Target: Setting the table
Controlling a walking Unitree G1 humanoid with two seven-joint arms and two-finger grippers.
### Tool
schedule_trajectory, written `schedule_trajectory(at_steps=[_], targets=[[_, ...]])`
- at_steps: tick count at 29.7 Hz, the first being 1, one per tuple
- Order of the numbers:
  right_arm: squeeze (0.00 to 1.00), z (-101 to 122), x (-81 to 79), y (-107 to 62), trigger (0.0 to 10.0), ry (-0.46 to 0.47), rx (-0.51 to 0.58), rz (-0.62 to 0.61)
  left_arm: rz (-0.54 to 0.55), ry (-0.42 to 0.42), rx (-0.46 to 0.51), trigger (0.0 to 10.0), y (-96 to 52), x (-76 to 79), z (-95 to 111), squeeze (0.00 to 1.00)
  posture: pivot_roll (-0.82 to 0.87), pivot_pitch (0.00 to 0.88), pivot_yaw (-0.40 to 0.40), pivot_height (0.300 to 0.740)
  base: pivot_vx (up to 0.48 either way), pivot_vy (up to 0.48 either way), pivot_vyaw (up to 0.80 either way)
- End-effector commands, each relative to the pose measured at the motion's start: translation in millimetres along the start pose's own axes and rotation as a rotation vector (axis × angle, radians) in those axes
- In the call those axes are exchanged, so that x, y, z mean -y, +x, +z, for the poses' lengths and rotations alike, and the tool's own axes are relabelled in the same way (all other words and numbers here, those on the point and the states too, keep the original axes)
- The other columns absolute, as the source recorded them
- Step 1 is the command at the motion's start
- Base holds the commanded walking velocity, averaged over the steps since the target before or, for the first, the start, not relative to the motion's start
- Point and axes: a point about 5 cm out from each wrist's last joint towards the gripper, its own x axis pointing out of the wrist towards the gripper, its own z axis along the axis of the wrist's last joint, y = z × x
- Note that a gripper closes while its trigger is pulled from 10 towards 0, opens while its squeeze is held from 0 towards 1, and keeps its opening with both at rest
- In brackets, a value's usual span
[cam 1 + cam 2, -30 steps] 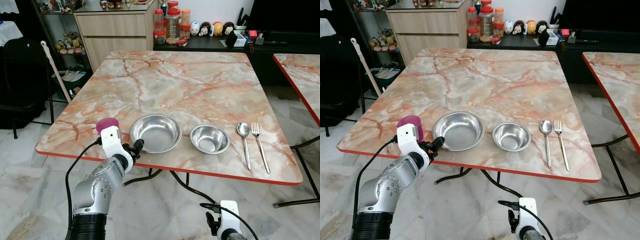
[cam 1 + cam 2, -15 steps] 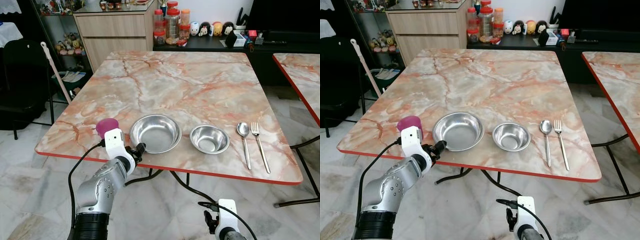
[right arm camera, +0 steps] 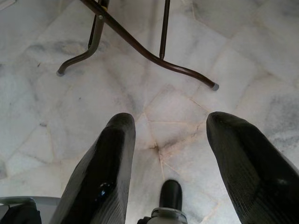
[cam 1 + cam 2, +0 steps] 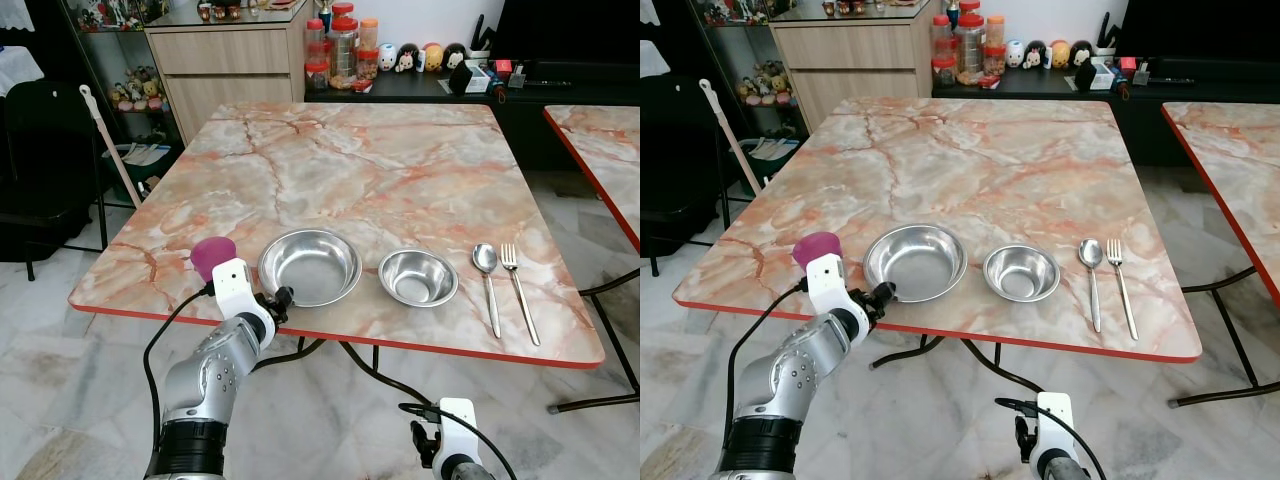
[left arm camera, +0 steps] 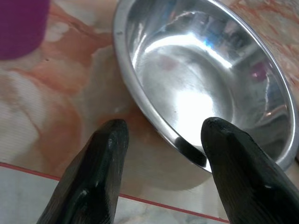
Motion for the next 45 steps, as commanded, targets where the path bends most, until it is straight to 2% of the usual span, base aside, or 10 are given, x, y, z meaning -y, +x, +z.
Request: schedule_trajectory(at_steps=[1, 18, 30, 45], targets=[[0.00, 3, -0.6, 1.0, 10.0, 0.015, 0.008, -0.007, 0.001, 0.006, 0.009, 10.0, 1.7, 2.0, 3, 0.00, -0.03, 0.000, 0.067, 0.740, 0.000, 0.000, 0.00], [0.00, 1, -1.3, 0.6, 10.0, 0.038, 0.009, -0.016, 0.010, -0.018, 0.016, 10.0, 7.7, 12.1, 8, 0.00, -0.04, 0.000, 0.076, 0.740, 0.000, 0.000, 0.00], [0.00, 3, -3.1, 1.3, 10.0, 0.051, 0.014, -0.019, 0.052, -0.031, -0.025, 10.0, 10.4, 14.3, -2, 0.00, -0.04, 0.000, 0.084, 0.740, 0.000, 0.000, 0.00], [0.00, 3, -1.4, 1.0, 10.0, 0.065, 0.015, -0.029, 0.075, -0.085, -0.009, 10.0, 19.9, 29.4, 2, 0.00, -0.05, 0.000, 0.091, 0.740, 0.000, 0.000, 0.00]])
